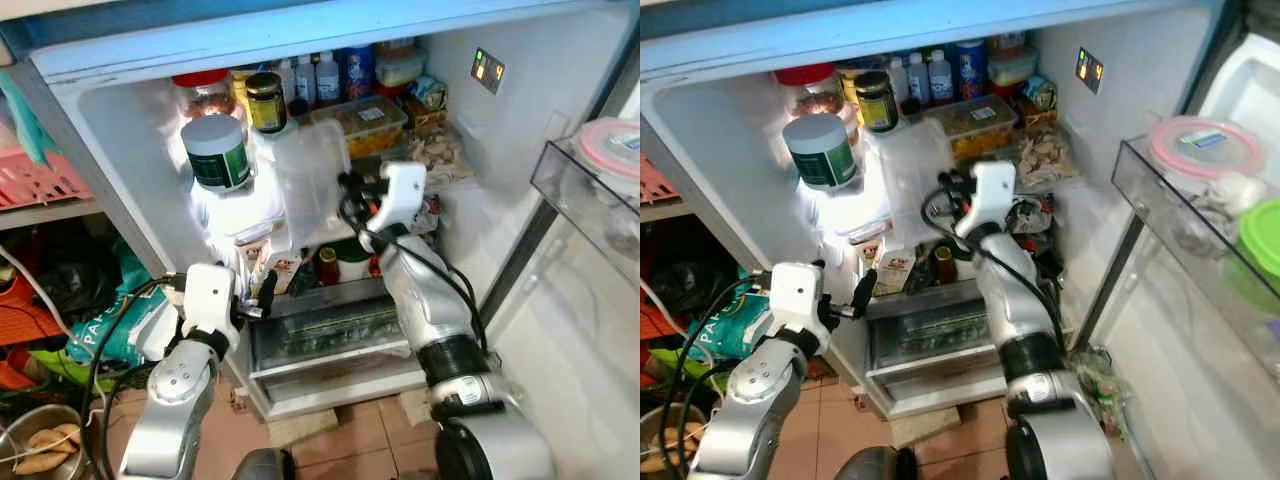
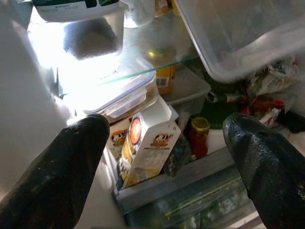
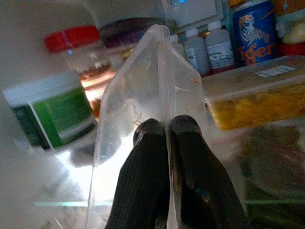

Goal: Restocking fridge

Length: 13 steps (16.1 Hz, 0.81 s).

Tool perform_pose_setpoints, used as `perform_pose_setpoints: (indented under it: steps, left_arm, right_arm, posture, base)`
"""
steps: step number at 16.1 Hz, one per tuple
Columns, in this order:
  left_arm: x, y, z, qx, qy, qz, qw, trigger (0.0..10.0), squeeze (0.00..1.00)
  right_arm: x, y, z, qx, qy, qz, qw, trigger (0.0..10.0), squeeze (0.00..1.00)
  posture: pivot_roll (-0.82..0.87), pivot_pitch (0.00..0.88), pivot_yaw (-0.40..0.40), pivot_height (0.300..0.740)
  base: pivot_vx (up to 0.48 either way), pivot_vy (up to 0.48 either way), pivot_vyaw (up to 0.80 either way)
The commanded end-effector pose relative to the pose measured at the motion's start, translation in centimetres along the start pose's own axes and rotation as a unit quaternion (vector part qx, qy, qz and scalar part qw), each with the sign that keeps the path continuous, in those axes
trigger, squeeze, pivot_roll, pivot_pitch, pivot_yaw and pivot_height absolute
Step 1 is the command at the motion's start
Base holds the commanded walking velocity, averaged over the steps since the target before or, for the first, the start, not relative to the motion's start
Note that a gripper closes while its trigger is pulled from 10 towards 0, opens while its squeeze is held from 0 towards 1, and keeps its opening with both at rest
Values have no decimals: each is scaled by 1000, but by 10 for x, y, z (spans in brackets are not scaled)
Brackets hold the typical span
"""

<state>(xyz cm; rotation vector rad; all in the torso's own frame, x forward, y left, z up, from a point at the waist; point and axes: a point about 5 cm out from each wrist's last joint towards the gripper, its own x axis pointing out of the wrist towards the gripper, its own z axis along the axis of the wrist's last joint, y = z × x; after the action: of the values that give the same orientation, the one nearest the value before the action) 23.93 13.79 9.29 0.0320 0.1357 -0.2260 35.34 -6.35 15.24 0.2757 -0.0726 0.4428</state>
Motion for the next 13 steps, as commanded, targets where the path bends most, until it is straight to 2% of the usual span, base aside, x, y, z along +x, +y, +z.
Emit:
perform_pose_setpoints:
  steps: [1,3,4,6,10,13]
  left_arm:
    - [-2,4,4,11,-1,5,1000,10000,0]
    - [-5,5,4,17,2,5,1000,10000,0]
    - [-6,6,5,18,2,6,1000,10000,0]
    - [-11,5,5,17,7,13,1000,10000,0]
    - [-19,2,3,9,11,17,1000,10000,0]
    - [-32,-3,-2,-4,25,21,999,10000,0]
  right_arm:
    - [6,6,0,9,6,2,1000,10000,0]
    - [17,10,-2,30,24,-19,999,10000,0]
    - [19,9,-5,25,37,-31,999,10000,0]
    - [25,5,-12,47,75,-65,994,10000,0]
    - [32,2,-5,64,70,-82,992,10000,0]
    - [40,-12,12,89,55,-136,985,10000,0]
  posture:
    - [157,61,102,740]
    - [182,64,102,740]
    - [195,67,94,740]
    - [205,72,83,740]
    - [221,89,55,740]
    - [236,109,35,740]
  base:
    - [0,0,0]
    - [0,0,0]
    - [0,0,0]
    - [0,0,0]
    - [0,0,0]
    - [0,0,0]
